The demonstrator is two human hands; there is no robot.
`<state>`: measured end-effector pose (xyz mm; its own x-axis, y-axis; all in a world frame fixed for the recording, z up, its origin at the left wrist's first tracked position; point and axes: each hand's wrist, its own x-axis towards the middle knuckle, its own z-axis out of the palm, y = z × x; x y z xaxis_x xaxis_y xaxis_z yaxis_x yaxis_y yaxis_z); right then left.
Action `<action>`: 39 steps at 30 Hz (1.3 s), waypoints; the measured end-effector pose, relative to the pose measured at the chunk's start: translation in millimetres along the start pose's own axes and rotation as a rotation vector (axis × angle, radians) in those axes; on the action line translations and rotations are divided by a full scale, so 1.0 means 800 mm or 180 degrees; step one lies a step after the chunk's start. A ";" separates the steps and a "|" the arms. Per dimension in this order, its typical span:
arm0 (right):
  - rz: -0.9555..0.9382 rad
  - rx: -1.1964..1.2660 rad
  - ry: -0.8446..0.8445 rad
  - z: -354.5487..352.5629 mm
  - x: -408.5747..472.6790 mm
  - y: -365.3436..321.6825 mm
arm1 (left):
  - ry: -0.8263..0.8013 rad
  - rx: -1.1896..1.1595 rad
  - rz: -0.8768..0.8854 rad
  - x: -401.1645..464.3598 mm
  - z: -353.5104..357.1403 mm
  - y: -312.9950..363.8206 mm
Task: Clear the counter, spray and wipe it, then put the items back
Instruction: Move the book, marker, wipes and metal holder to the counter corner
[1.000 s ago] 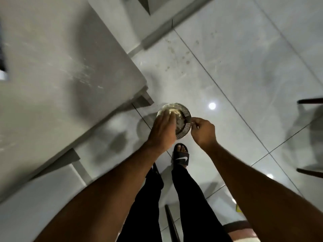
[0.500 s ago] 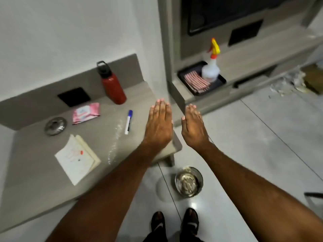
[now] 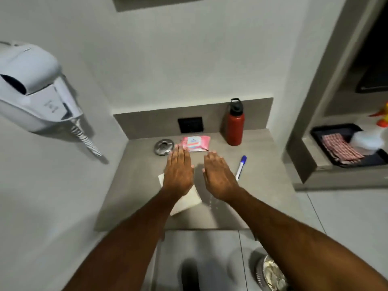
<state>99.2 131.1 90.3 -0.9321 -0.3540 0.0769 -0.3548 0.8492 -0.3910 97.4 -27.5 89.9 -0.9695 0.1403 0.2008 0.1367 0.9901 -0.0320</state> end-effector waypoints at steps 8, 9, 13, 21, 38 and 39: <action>0.0567 -0.0035 -0.0787 0.133 0.087 -0.065 | -0.0814 -0.0171 -0.0340 -0.039 0.087 -0.122; 0.0633 -0.0020 -0.0774 0.143 0.092 -0.067 | -0.0906 -0.0211 -0.0298 -0.041 0.095 -0.129; 0.1028 0.0066 -0.0844 0.168 0.099 -0.069 | -0.1212 -0.0276 -0.0108 -0.046 0.115 -0.135; 0.1751 0.0390 -0.0953 0.170 0.124 -0.055 | -0.1199 -0.1924 -0.2949 -0.021 0.115 -0.101; 0.2185 0.2887 -0.1060 0.211 0.230 -0.214 | -0.0680 -0.3511 -0.3207 -0.012 0.093 -0.347; 0.2164 0.2801 -0.1048 0.220 0.231 -0.227 | -0.0525 -0.2836 -0.3125 -0.016 0.096 -0.356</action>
<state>4.4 -157.6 14.4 -0.8009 -0.1240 -0.5859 0.5060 0.3832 -0.7728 55.2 -311.7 21.4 -0.7463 -0.5664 -0.3495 -0.6030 0.3533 0.7153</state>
